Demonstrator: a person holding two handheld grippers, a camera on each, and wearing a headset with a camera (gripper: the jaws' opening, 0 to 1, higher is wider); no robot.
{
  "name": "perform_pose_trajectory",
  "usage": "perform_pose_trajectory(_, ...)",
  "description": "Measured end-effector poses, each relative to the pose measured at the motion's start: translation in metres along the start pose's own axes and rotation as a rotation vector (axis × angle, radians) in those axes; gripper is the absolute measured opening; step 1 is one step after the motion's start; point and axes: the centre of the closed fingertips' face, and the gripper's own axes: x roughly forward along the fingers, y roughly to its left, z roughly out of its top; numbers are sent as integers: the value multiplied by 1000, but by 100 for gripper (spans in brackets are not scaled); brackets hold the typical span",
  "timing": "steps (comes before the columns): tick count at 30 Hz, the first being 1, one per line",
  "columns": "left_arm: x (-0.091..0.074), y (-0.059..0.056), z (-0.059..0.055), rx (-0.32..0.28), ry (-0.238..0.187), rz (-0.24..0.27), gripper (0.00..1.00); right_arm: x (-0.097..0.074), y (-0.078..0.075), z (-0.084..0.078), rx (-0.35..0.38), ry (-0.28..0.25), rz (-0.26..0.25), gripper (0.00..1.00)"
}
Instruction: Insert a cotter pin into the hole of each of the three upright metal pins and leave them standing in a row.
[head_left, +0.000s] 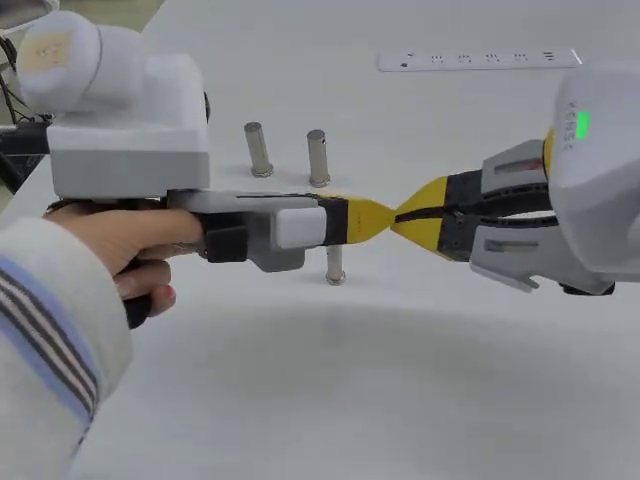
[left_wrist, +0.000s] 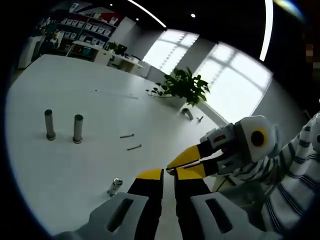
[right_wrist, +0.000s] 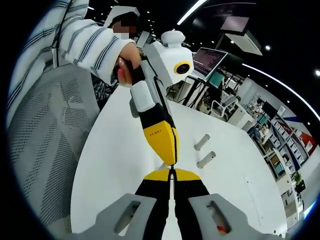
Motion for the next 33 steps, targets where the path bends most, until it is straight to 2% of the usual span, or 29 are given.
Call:
perform_pose_trajectory(10,-1,-2,-6,-12,21,-18,0,0,3,2,6,2,9,0)
perform_pose_trajectory(16,0,-2,-3,-39,8,-30,3,1,5,5,-5,1,19,0)
perform_pose_trajectory(19,0,1,-3,-40,8,-17,0,1,5,6,-16,2,18,0)
perform_pose_trajectory(25,-3,4,-5,-69,15,-23,0,1,8,8,-27,3,26,0)
perform_pose_trajectory(26,-3,5,-5,-97,15,-16,0,1,8,8,-31,4,27,0)
perform_pose_trajectory(29,-3,5,-4,-98,8,-15,0,2,8,9,-38,4,27,0)
perform_pose_trajectory(33,-5,5,-3,-72,3,-8,0,2,8,10,-34,-3,32,0)
